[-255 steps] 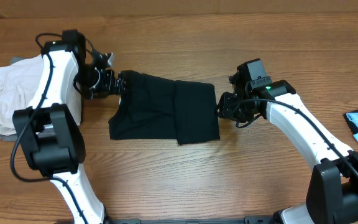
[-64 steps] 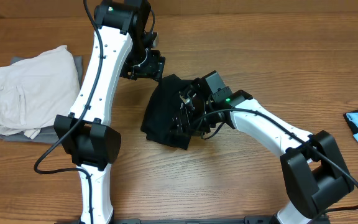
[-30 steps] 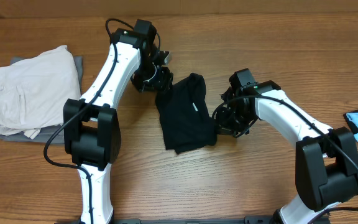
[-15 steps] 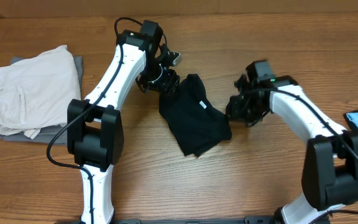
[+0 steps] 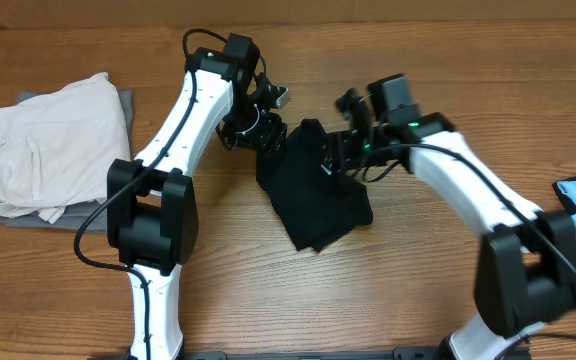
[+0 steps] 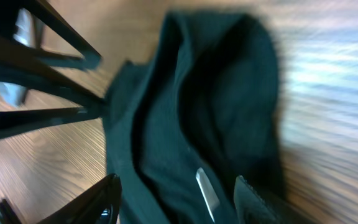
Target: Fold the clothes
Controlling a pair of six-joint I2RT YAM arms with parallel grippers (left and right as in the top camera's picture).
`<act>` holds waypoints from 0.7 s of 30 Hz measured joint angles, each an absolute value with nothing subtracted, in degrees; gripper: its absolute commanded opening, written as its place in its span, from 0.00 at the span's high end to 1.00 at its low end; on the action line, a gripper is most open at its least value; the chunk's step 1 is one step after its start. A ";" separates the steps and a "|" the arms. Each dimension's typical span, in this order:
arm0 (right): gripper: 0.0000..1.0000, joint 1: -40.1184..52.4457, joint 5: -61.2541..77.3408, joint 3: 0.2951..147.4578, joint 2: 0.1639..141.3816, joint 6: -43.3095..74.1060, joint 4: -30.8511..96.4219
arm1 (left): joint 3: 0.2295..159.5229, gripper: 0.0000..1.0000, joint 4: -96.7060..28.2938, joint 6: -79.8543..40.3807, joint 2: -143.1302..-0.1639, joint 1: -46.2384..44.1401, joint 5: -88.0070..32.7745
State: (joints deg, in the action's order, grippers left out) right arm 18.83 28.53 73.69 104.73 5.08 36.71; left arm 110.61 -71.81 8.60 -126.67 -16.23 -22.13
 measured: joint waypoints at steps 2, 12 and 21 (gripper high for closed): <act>0.57 19.94 28.49 73.45 107.53 4.71 35.77 | 110.61 0.39 -72.62 8.88 -126.67 -16.01 -22.11; 0.96 16.38 23.49 73.08 109.69 8.95 34.28 | 110.61 0.39 -74.81 9.26 -126.67 -15.22 -22.09; 0.63 6.85 27.40 73.10 109.69 13.61 32.32 | 110.61 0.38 -73.69 9.43 -126.67 -15.22 -22.09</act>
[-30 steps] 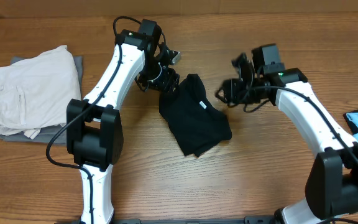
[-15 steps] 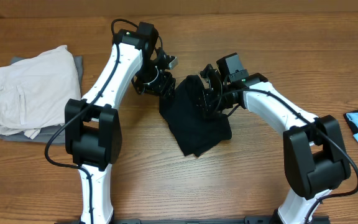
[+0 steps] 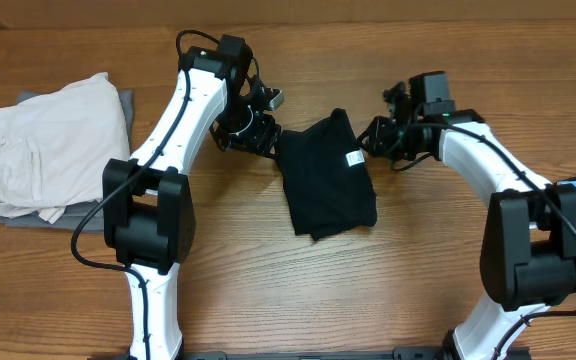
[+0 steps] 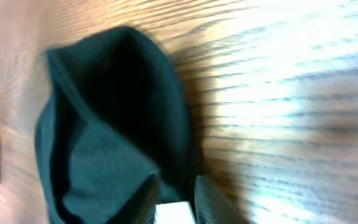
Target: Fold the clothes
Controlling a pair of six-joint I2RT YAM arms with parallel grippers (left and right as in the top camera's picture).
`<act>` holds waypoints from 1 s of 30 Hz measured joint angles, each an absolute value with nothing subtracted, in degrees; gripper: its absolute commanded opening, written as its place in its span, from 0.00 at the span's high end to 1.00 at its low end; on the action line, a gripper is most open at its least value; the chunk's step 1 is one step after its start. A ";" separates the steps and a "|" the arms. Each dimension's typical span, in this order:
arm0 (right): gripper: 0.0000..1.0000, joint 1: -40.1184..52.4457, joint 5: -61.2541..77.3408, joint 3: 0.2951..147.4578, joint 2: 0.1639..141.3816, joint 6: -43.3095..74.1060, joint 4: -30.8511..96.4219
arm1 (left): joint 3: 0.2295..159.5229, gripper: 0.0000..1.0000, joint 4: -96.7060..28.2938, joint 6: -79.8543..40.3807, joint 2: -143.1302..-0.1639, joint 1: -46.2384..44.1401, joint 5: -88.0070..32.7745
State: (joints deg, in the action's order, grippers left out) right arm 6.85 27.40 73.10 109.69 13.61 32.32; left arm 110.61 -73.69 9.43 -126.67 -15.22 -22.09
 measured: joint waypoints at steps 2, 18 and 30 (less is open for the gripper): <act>0.64 6.72 28.36 73.10 109.69 13.45 32.91 | 110.61 0.38 -73.78 9.45 -126.67 -15.22 -21.98; 0.63 13.98 37.78 73.12 108.18 17.78 28.64 | 110.61 0.33 -73.97 9.41 -126.67 -15.22 -20.82; 0.67 18.04 30.00 73.12 111.33 25.28 24.69 | 110.61 0.33 -74.85 9.39 -126.67 -15.20 -20.82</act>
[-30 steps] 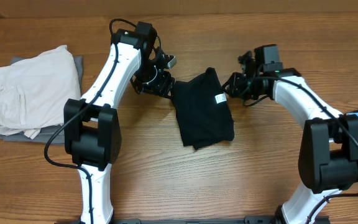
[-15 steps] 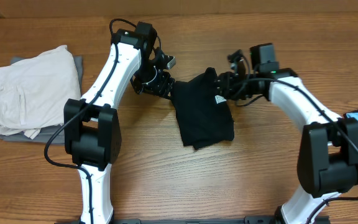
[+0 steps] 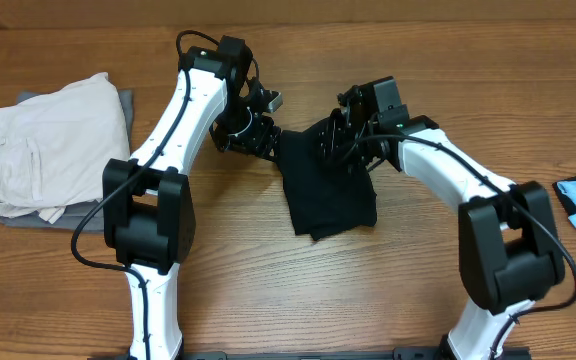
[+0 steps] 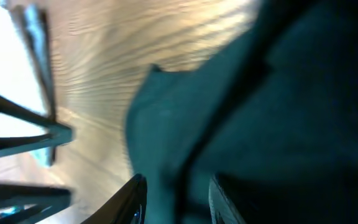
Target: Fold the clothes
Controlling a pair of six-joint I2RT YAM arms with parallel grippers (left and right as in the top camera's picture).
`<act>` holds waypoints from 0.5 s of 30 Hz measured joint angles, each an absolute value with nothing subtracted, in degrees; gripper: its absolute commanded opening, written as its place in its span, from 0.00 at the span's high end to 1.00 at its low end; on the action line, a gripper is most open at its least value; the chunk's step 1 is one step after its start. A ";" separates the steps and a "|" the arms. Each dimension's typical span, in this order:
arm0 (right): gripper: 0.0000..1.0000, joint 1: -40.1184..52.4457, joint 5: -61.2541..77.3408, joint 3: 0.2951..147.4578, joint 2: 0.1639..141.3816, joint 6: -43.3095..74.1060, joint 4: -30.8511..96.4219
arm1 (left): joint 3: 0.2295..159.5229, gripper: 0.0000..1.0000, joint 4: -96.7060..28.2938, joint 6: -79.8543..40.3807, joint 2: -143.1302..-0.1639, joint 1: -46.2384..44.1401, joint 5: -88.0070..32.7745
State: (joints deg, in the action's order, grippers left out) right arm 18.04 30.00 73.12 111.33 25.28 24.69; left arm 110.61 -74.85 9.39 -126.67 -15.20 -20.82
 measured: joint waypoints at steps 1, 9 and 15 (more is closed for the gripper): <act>0.69 18.04 29.78 73.12 111.98 25.47 24.67 | 110.61 0.33 -74.85 9.39 -126.67 -15.20 -20.82; 0.96 18.50 33.63 73.19 112.71 24.23 22.06 | 110.61 0.32 -75.00 9.39 -126.67 -15.22 -20.82; 0.96 16.75 37.04 73.19 112.36 23.18 23.81 | 110.61 0.32 -75.18 9.37 -126.67 -15.20 -20.82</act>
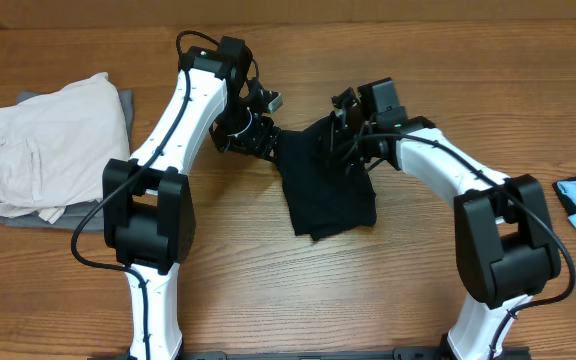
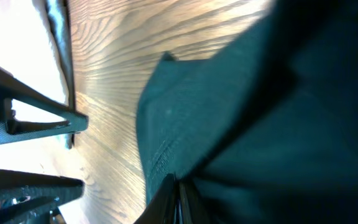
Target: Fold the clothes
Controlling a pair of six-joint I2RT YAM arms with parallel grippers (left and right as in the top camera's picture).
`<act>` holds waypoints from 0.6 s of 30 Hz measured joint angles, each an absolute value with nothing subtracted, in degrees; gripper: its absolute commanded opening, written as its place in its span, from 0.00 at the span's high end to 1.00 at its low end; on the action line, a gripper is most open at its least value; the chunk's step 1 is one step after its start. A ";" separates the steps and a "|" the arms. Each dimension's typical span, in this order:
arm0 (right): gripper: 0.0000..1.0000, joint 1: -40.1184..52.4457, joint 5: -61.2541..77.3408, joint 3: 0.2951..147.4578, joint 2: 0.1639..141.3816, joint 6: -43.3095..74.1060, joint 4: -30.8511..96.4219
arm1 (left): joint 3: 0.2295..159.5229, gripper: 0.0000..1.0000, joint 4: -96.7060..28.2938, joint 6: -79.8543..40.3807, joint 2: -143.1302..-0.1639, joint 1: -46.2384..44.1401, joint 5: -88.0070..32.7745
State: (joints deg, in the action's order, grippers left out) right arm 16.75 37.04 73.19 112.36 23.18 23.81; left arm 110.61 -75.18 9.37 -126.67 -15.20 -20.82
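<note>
A black garment (image 1: 326, 190) lies folded on the wooden table (image 1: 268, 290) between the two arms. My right gripper (image 1: 340, 142) sits over its upper edge. In the right wrist view the right gripper (image 2: 176, 186) is shut on a fold of the dark cloth (image 2: 278, 112). My left gripper (image 1: 256, 138) is at the garment's upper left corner. Its two fingers (image 2: 36, 121) show spread apart in the right wrist view, just short of the cloth's edge.
A folded beige pair of trousers (image 1: 48, 145) lies on a grey garment (image 1: 28, 215) at the far left. A blue and white packet pokes in at the right edge.
My right gripper's jaws stood apart over the black cloth and are now shut on a fold of it. The right arm has shifted slightly left. The garment and left arm are unchanged.
First the black garment lay bunched and slanted between both grippers, my right one open over it. Then it lay flatter and squarer, with my right gripper off its right side. Later that gripper was back over the top edge, open, and now it pinches the cloth.
</note>
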 measured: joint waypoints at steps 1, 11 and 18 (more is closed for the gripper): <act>0.96 15.99 36.97 73.19 111.98 23.07 24.43 | 110.61 0.32 -75.18 9.39 -126.67 -15.20 -20.82; 0.85 7.01 33.74 73.32 105.60 20.29 28.93 | 110.61 0.29 -74.52 9.37 -126.67 -15.20 -20.82; 0.79 7.53 25.17 73.34 105.60 20.14 34.70 | 110.61 0.24 -74.19 9.19 -126.67 -15.20 -20.84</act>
